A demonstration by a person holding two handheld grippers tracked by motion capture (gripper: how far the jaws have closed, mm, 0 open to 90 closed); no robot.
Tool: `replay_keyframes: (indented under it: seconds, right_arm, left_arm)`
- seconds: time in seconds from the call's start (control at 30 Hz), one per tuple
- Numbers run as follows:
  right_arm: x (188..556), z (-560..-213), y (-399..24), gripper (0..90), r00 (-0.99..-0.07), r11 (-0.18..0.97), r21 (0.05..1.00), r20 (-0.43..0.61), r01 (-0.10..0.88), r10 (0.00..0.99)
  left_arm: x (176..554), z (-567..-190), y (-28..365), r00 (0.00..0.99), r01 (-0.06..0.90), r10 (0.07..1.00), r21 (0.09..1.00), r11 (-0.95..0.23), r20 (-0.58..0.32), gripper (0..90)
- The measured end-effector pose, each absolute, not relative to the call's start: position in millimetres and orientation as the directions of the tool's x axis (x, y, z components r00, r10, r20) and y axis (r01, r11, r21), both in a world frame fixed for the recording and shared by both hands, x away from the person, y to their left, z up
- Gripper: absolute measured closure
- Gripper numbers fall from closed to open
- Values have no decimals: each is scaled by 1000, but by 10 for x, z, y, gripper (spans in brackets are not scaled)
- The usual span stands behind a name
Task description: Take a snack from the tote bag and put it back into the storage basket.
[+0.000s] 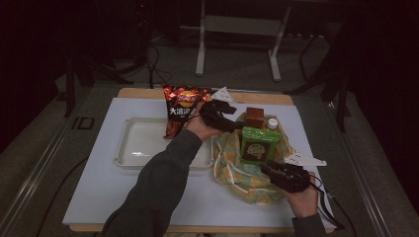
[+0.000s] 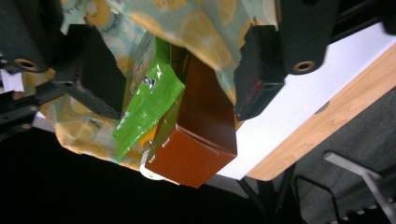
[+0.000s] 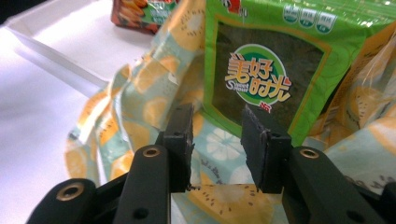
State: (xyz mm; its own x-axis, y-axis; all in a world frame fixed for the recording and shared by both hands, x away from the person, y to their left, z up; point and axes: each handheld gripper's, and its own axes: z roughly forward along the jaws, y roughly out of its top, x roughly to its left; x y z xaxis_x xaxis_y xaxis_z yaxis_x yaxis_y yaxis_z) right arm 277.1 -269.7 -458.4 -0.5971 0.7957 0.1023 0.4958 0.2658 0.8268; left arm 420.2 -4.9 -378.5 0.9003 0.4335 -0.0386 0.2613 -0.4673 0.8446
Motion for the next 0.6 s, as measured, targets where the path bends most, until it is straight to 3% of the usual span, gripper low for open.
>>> replay_keyframes:
  seconds: [0.27,0.6]
  right_arm:
    - [2754,-4562,-2725,638,-592,258,833,100,489,800]
    - [2751,-4550,-2784,633,-589,243,836,113,491,800]
  left_arm:
    - [4347,-3831,-230,899,268,437,837,-477,-38,221]
    - [4501,-3909,-419,892,273,451,830,-485,-30,178]
